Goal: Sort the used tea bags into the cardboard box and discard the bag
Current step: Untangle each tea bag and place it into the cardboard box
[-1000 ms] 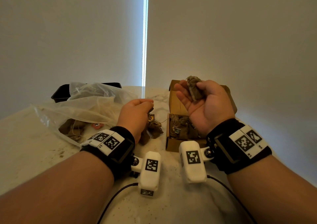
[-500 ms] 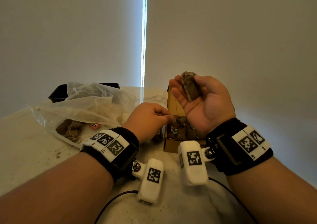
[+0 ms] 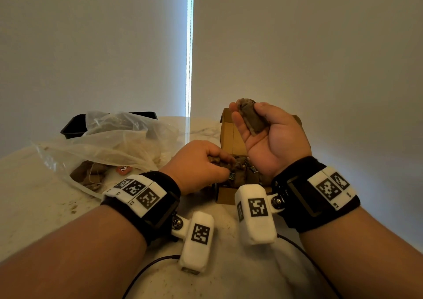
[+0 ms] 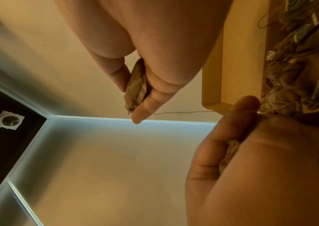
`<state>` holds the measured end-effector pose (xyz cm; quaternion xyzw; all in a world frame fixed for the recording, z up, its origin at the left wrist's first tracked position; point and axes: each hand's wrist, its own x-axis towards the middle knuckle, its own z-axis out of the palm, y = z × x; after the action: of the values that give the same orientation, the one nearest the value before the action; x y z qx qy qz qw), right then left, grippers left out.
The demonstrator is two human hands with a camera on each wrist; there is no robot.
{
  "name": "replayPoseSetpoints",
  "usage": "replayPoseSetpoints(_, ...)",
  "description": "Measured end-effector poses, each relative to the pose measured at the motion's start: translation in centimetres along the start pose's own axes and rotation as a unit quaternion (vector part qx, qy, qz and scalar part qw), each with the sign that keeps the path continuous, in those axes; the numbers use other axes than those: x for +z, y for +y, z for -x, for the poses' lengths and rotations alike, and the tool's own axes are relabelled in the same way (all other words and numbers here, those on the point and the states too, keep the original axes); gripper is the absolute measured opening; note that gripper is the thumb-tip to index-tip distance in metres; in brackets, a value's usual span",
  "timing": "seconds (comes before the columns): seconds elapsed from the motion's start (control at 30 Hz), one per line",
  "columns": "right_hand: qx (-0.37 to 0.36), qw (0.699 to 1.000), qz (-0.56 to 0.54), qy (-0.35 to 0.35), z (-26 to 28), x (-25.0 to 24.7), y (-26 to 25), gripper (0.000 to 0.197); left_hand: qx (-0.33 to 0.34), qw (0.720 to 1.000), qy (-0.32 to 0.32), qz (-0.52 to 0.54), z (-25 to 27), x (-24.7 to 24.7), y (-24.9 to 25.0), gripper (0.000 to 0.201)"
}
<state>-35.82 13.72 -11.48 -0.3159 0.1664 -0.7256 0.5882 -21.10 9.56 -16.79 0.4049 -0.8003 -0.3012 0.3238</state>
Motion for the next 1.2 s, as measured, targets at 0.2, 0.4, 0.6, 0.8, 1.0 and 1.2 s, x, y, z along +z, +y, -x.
replayPoseSetpoints(0.2,0.006,1.0,-0.003,-0.001,-0.1,-0.2,0.2,0.023,0.02,1.0,0.014,0.005,-0.1,0.2,0.0,0.015)
replayPoseSetpoints(0.4,-0.004,1.0,0.003,0.012,-0.8,-1.0,0.2,0.018,0.008,0.999,0.044,0.024,-0.4,0.4,-0.8,0.016)
replayPoseSetpoints(0.6,0.005,0.994,0.084,0.068,-1.5,-2.4,0.9,0.03,0.001,0.988,0.101,0.12,-0.4,0.3,-0.7,0.016)
replayPoseSetpoints(0.8,0.024,0.952,0.296,0.076,-1.8,-3.2,1.9,0.024,-0.023,0.971,0.119,0.206,-0.3,0.2,-0.6,0.018)
replayPoseSetpoints(1.0,0.047,0.917,0.389,0.072,-1.7,-3.3,2.0,0.012,-0.018,0.974,0.125,0.186,-0.3,0.2,-0.4,0.018)
replayPoseSetpoints(1.2,0.051,0.867,0.495,0.027,-0.8,-2.5,0.8,0.01,0.003,0.987,0.114,0.112,-0.4,0.3,-0.1,0.018)
